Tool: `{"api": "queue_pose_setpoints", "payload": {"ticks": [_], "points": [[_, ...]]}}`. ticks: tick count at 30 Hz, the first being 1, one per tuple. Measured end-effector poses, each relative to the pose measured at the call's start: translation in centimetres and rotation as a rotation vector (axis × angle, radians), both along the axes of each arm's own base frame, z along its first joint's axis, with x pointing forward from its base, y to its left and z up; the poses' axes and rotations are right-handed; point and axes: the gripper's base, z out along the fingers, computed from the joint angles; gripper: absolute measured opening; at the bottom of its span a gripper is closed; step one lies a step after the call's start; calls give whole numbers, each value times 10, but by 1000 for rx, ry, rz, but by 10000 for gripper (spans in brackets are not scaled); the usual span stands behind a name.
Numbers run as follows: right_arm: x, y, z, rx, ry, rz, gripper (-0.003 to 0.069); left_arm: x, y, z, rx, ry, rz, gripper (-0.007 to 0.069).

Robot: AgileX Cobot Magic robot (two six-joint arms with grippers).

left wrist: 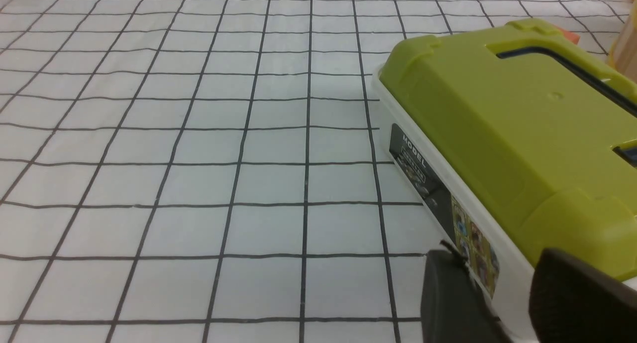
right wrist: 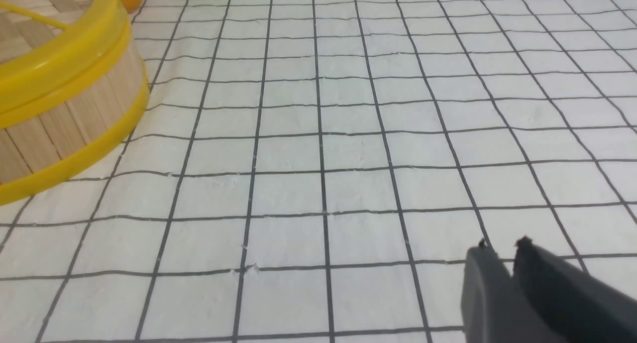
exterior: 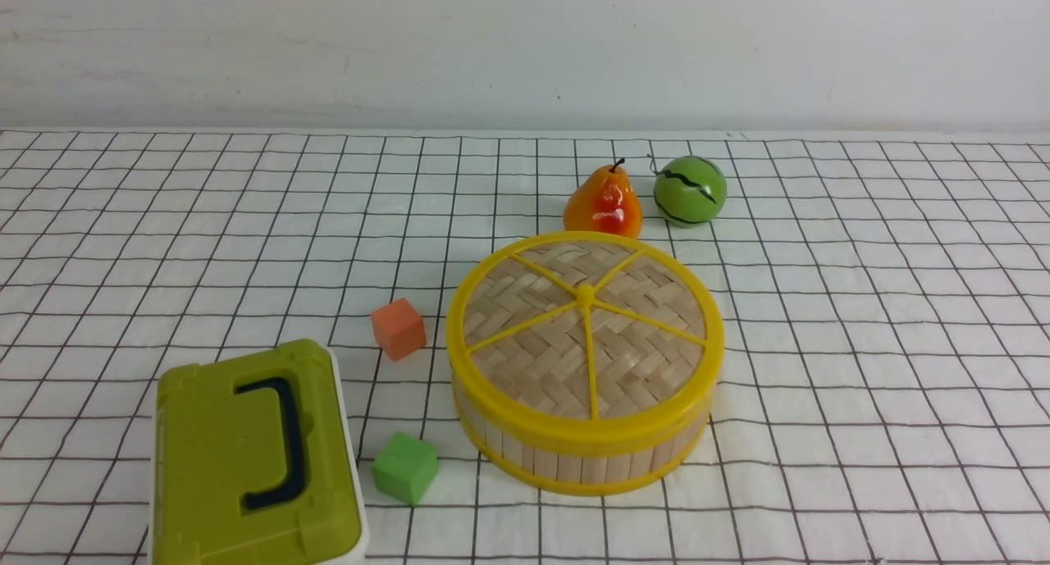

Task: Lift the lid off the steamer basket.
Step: Use the right arm to lift the lid of the steamer

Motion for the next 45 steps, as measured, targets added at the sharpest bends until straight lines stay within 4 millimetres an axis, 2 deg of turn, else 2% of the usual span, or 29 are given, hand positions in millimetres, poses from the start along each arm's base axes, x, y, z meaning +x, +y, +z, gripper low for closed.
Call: {"api": "queue_pose_setpoints", "payload": {"ticks": [12, 15, 16, 17, 18, 19, 20, 21, 24, 33, 36, 39, 40, 41, 43, 44, 45], "points": [[0, 1, 0, 26, -1, 0, 102, 0, 0, 0, 0, 0, 0, 239], [0, 4, 1, 182, -10, -9, 105, 0, 0, 0, 0, 0, 0, 239], [0, 8, 1, 389, -12, -26, 108, 0, 0, 0, 0, 0, 0, 239], [0, 9, 2, 436, -13, -27, 108, 0, 0, 0, 0, 0, 0, 239], [0, 14, 2, 672, -6, -45, 111, 0, 0, 0, 0, 0, 0, 239], [0, 14, 2, 683, -6, -48, 111, 0, 0, 0, 0, 0, 0, 239], [1, 18, 3, 913, 5, -64, 113, 0, 0, 0, 0, 0, 0, 239], [1, 20, 4, 1007, 10, -70, 113, 0, 0, 0, 0, 0, 0, 239], [1, 21, 6, 1105, 3, -74, 115, 0, 0, 0, 0, 0, 0, 239], [1, 20, 6, 939, -19, -41, 123, 0, 0, 0, 0, 0, 0, 239], [-1, 21, 16, 844, -29, 8, 119, 0, 0, 0, 0, 0, 0, 239], [-6, 24, 57, 653, -82, 107, 66, 0, 0, 0, 0, 0, 0, 239], [-6, 24, 60, 641, -83, 112, 60, 0, 0, 0, 0, 0, 0, 239], [-6, 25, 86, 520, -75, 153, 10, 0, 0, 0, 0, 0, 0, 239], [-3, 26, 103, 443, -49, 178, -12, 0, 0, 0, 0, 0, 0, 239], [3, 27, 126, 349, 4, 213, -21, 0, 0, 0, 0, 0, 0, 239], [9, 28, 139, 289, 49, 236, -22, 0, 0, 0, 0, 0, 0, 239]]}}
